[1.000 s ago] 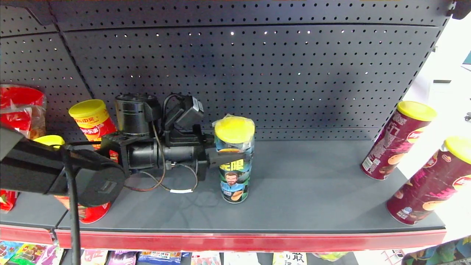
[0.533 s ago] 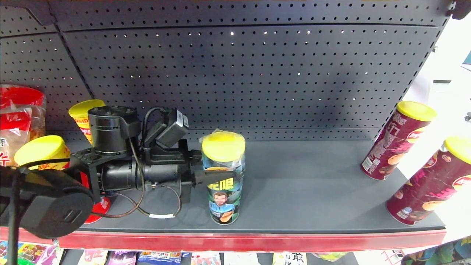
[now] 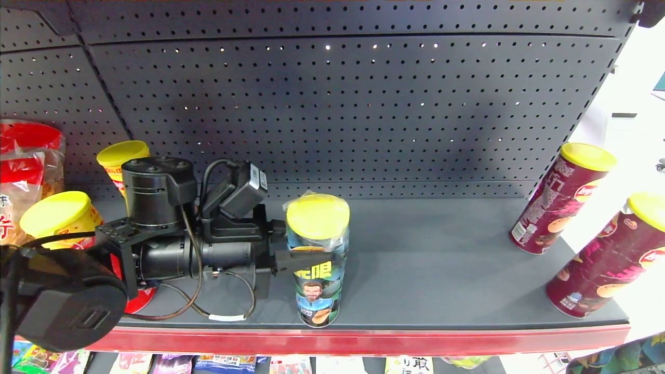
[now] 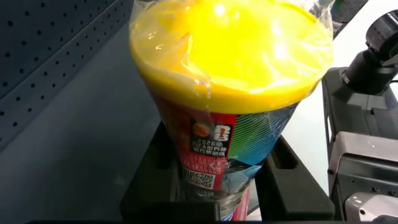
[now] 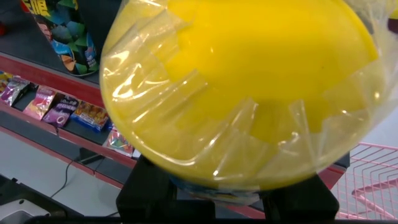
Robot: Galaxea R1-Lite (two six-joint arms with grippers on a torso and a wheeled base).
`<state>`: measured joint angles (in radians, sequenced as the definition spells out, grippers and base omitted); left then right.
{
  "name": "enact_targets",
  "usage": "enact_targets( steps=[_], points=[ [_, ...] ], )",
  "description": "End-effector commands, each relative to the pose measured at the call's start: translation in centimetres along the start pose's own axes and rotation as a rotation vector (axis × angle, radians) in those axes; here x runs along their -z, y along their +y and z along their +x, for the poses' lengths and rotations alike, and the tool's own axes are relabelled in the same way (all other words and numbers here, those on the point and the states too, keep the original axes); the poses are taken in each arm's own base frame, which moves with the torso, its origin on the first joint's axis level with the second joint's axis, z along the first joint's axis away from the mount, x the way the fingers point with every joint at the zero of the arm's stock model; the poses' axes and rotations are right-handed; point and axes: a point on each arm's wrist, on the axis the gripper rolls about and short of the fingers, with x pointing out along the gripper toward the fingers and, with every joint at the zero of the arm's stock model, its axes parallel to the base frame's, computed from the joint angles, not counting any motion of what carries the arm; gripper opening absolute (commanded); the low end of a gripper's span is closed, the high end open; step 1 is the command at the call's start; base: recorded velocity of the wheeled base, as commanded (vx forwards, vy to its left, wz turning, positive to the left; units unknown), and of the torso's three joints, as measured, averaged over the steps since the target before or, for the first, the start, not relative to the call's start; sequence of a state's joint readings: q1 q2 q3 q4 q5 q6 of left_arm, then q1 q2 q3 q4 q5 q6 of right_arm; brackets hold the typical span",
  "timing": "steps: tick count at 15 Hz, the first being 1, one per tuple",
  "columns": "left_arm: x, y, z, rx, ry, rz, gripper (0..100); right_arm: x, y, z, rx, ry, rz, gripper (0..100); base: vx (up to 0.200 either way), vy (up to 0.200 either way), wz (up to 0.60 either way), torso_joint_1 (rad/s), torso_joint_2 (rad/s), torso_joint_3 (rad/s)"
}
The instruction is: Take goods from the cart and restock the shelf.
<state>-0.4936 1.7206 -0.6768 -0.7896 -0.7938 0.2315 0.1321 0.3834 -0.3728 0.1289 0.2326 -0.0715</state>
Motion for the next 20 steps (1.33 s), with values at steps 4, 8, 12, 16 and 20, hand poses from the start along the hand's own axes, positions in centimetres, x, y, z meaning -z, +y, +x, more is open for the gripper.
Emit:
enact_targets(
  steps=[4,8,12,16,20],
  points=[
    [0.6,0.2,0.8,0.01,0.001,0.0,0,0.0,0.0,0.0,-0.001,0.001,0.0,0,0.0,0.0,0.0,0.0,0.0,0.0],
    [0.4,0.0,1.3,0.021,-0.011,-0.017,0,0.0,0.0,0.1,-0.001,0.003,0.0,0,0.0,0.0,0.0,0.0,0.0,0.0],
    [0.4,-0.1,1.7,0.006,-0.031,-0.03,0,0.0,0.0,0.0,-0.001,0.001,0.0,0,0.0,0.0,0.0,0.0,0.0,0.0],
    [0.5,-0.2,1.7,0.009,-0.027,-0.033,0,0.0,0.0,0.0,-0.001,0.001,0.0,0,0.0,0.0,0.0,0.0,0.0,0.0],
    [1.0,-0.7,1.5,0.014,-0.013,-0.046,0,-0.1,0.0,0.0,0.0,-0.002,-0.001,0,0.0,0.0,0.0,0.0,0.0,0.0]
  ],
)
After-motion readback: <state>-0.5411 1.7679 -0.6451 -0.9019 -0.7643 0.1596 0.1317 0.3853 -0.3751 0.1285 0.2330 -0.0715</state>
